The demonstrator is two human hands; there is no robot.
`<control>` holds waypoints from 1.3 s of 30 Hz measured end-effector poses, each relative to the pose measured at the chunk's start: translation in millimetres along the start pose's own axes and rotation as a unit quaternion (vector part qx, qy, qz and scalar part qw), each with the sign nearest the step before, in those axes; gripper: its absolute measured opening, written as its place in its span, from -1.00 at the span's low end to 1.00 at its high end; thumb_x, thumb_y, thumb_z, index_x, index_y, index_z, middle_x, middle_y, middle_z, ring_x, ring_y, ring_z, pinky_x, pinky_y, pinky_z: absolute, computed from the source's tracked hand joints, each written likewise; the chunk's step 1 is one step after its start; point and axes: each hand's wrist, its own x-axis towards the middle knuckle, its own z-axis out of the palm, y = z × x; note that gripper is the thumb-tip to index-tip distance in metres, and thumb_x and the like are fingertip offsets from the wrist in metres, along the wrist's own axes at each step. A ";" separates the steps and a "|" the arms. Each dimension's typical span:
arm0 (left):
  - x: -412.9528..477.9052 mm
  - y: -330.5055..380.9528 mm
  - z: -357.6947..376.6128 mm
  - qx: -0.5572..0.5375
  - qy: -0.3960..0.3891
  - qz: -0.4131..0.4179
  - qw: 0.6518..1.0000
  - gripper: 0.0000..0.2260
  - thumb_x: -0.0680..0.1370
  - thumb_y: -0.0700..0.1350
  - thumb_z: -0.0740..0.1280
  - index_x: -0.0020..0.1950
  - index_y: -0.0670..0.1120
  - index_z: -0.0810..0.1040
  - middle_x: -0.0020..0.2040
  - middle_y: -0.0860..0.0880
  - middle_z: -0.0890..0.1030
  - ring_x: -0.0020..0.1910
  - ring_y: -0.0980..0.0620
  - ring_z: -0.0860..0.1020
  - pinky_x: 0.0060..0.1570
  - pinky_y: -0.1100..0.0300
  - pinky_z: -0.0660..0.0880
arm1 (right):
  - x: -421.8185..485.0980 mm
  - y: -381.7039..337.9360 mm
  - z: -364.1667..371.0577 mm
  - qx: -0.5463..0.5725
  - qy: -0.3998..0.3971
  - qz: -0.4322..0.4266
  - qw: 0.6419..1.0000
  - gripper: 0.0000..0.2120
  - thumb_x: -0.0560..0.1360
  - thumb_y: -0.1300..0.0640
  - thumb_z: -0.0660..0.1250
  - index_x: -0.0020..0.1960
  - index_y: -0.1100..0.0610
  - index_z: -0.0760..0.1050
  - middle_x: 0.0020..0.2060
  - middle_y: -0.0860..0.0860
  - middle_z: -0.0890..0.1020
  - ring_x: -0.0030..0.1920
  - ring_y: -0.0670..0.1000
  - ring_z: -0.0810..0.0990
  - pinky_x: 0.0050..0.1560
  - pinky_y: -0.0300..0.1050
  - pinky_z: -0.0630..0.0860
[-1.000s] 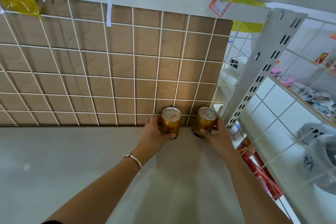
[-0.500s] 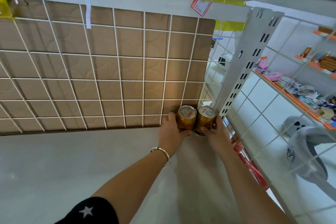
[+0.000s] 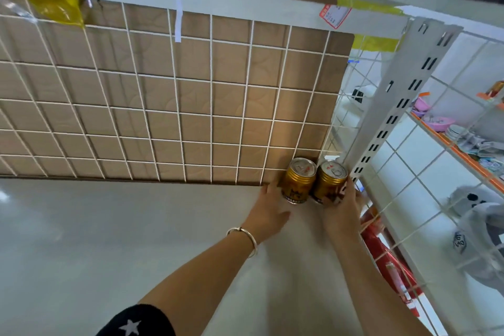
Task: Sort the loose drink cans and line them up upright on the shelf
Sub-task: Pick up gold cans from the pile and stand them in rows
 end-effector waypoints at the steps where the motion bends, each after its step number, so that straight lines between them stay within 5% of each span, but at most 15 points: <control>1: -7.1 -5.7 -4.0 0.018 -0.006 -0.004 1.000 -0.33 0.52 -0.11 0.36 0.52 -0.03 0.06 0.48 -0.05 0.18 0.38 -0.07 0.34 0.31 0.18 0.30 | -2.7 -3.4 1.3 0.012 0.016 0.019 1.000 -0.39 0.49 0.31 0.32 0.47 0.06 0.21 0.38 0.19 0.31 0.36 0.20 0.35 0.33 0.07 0.34; 8: -61.5 -53.9 -68.3 0.091 0.035 -0.007 0.995 -0.43 0.56 -0.12 0.25 0.53 -0.08 0.11 0.49 -0.10 0.21 0.40 -0.11 0.30 0.37 0.14 0.25 | -54.4 -38.2 34.6 0.014 0.076 0.040 0.996 -0.52 0.45 0.37 0.30 0.35 0.14 0.41 0.32 0.20 0.42 0.33 0.25 0.36 0.30 0.15 0.30; 12: -105.2 -93.8 -132.0 0.105 0.105 -0.047 0.988 -0.47 0.56 -0.14 0.24 0.51 -0.10 0.16 0.48 -0.11 0.24 0.41 -0.10 0.28 0.36 0.18 0.21 | -97.7 -80.6 74.3 -0.003 -0.005 -0.041 0.999 -0.59 0.40 0.42 0.30 0.22 0.20 0.51 0.21 0.27 0.47 0.22 0.32 0.41 0.20 0.19 0.39; 16: -178.1 -139.3 -205.6 0.101 0.189 -0.100 0.972 -0.54 0.56 -0.15 0.24 0.46 -0.10 0.26 0.42 -0.09 0.29 0.36 -0.09 0.33 0.32 0.17 0.27 | -163.1 -142.7 131.5 0.015 -0.141 -0.142 0.980 -0.53 0.29 0.18 0.17 0.17 0.22 0.53 0.01 0.14 0.60 0.10 0.23 0.50 0.15 0.09 0.37; 21: -282.7 -195.8 -283.2 0.124 0.255 -0.169 0.944 -0.67 0.54 -0.16 0.26 0.31 -0.13 0.44 0.22 -0.12 0.49 0.22 -0.08 0.46 0.22 0.18 0.34 | -258.5 -207.6 193.3 -0.016 -0.307 -0.236 0.922 -0.62 0.41 0.36 0.31 0.21 0.18 0.51 0.04 0.05 0.63 0.18 0.16 0.51 0.20 0.07 0.35; 25: -389.7 -242.3 -333.1 0.105 0.301 -0.232 0.919 -0.70 0.49 -0.23 0.29 0.22 -0.19 0.50 0.12 -0.15 0.56 0.14 -0.09 0.50 0.12 0.27 0.32 | -351.5 -259.7 239.7 -0.097 -0.428 -0.287 0.852 -0.65 0.49 0.20 0.28 0.26 0.03 0.47 0.20 -0.08 0.56 0.27 0.02 0.45 0.22 -0.11 0.34; 28: -455.9 -273.6 -362.2 0.080 0.311 -0.281 0.904 -0.77 0.45 -0.25 0.27 0.09 -0.21 0.55 0.03 -0.18 0.60 0.06 -0.13 0.54 -0.08 0.27 0.32 | -420.3 -296.0 260.2 -0.118 -0.468 -0.306 0.821 -0.63 0.50 0.12 0.27 0.30 -0.05 0.43 0.25 -0.14 0.51 0.30 -0.02 0.42 0.26 -0.10 0.32; 34: -548.8 -302.6 -389.7 0.025 0.357 -0.325 0.876 -0.51 0.27 -0.04 0.14 0.11 -0.18 0.55 0.02 -0.13 0.57 0.06 -0.12 0.54 0.07 0.14 0.44 | -516.2 -337.0 279.7 -0.117 -0.501 -0.316 0.797 -0.68 0.47 0.10 0.29 0.22 -0.04 0.51 0.18 -0.03 0.58 0.21 0.07 0.51 0.19 -0.03 0.43; 39: -572.0 -318.7 -414.5 0.007 0.369 -0.333 0.868 -0.72 0.50 -0.25 0.24 0.20 -0.18 0.52 0.09 -0.12 0.55 0.10 -0.09 0.53 0.08 0.21 0.42 | -542.7 -370.8 292.0 -0.118 -0.499 -0.318 0.797 -0.68 0.48 0.06 0.28 0.23 -0.06 0.51 0.22 -0.02 0.56 0.27 0.09 0.47 0.24 -0.03 0.38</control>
